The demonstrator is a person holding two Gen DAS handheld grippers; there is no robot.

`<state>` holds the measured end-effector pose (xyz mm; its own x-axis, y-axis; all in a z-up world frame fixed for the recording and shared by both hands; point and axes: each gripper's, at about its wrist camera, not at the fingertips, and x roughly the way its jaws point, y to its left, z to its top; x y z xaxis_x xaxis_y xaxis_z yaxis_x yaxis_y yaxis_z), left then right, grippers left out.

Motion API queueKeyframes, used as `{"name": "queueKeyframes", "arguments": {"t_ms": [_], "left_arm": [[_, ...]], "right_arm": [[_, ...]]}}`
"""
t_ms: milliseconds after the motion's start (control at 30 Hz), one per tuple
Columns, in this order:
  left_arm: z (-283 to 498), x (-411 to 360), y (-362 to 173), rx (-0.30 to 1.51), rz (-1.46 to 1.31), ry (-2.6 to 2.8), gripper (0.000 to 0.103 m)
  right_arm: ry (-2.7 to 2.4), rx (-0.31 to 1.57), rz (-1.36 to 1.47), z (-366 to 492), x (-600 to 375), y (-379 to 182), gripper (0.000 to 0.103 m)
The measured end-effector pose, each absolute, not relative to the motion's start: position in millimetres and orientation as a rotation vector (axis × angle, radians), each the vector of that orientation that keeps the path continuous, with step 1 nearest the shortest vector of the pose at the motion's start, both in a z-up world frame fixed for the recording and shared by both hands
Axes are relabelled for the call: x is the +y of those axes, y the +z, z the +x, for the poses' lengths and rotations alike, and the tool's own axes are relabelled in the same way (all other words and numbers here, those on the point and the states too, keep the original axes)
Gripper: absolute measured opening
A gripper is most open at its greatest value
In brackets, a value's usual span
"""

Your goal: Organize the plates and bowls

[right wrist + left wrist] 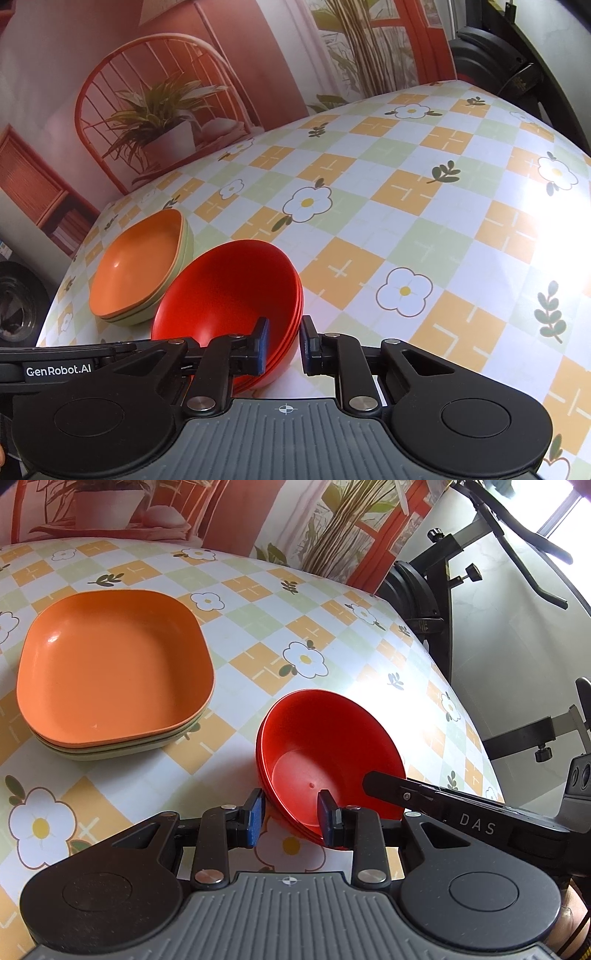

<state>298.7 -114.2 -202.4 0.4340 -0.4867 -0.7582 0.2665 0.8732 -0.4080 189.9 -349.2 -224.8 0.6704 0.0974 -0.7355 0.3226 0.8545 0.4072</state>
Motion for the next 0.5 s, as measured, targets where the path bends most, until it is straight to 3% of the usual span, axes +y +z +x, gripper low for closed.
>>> {"name": "queueKeyframes", "arguments": {"t_ms": [500], "left_arm": [[296.0, -97.4, -170.4, 0.93, -0.249, -0.477, 0.032]], "right_arm": [[-0.111, 0.774, 0.474, 209.8, -340.3, -185.3, 0.015]]}}
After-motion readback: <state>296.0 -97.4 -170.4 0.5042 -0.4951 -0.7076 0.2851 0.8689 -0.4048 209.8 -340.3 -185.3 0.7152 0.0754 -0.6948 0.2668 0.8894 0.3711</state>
